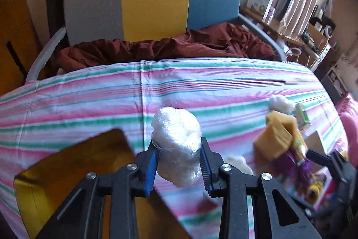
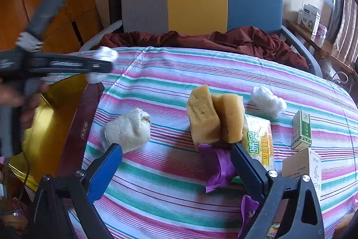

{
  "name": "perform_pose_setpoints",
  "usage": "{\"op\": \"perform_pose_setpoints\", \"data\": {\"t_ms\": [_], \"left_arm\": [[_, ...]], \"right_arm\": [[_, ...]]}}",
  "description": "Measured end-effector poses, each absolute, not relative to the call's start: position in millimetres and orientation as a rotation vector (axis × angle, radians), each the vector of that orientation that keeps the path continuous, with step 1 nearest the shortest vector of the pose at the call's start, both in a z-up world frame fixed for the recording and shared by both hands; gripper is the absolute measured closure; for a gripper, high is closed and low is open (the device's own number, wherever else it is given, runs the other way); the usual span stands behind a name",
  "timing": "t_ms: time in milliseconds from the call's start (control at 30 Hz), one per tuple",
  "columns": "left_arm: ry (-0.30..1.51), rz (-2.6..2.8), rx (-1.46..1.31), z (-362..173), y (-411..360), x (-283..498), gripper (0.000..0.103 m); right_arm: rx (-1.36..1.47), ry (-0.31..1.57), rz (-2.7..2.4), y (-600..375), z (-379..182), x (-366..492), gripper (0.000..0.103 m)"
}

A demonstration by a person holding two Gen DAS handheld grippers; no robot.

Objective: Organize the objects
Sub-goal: 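Drop the plastic bundle into the gold box while the right gripper grasps the beige sock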

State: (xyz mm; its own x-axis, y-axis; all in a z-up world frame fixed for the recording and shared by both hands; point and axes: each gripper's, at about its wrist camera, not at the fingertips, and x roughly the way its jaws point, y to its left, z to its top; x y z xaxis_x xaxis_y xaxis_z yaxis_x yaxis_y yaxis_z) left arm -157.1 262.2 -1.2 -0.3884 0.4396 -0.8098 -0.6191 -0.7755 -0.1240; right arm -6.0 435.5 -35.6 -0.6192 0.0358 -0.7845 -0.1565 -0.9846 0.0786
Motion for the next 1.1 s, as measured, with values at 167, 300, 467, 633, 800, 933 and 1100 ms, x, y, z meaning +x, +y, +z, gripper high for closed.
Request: {"op": "perform_pose_setpoints", "data": {"t_ms": [167, 300, 467, 633, 800, 933, 1100], "left_arm": [[0.167, 2.223, -1.155, 14.8, 212.0, -129.2, 0.068], [0.078, 2.267, -1.156, 20.3, 168.7, -110.7, 0.068], [0.007, 2.314, -1.162, 18.6, 118.9, -82.9, 0.068], [-0.038, 2.351, -1.197, 6.2, 79.6, -61.4, 0.068], [-0.049, 2.386, -1.242, -10.0, 54.6, -48.0, 0.068], [-0.085, 2.402, -1.288, -22.6, 33.5, -41.8, 0.068], [-0.145, 2.445, -1.336, -37.0, 3.1, -32.5, 0.068]], "right_arm": [[-1.369, 0.208, 2.753, 422.2, -41.3, -15.0, 0.004], [-1.437, 0.139, 2.779, 403.6, -48.6, -33.8, 0.004], [-1.557, 0.069, 2.770, 390.1, -68.4, -71.6, 0.004], [-1.657, 0.084, 2.725, 384.7, -90.3, -95.7, 0.014], [-1.631, 0.101, 2.722, 377.2, -92.8, -85.5, 0.034], [-1.611, 0.165, 2.680, 384.2, -93.7, -66.7, 0.034], [-1.601, 0.218, 2.652, 388.5, -95.3, -44.0, 0.035]]}}
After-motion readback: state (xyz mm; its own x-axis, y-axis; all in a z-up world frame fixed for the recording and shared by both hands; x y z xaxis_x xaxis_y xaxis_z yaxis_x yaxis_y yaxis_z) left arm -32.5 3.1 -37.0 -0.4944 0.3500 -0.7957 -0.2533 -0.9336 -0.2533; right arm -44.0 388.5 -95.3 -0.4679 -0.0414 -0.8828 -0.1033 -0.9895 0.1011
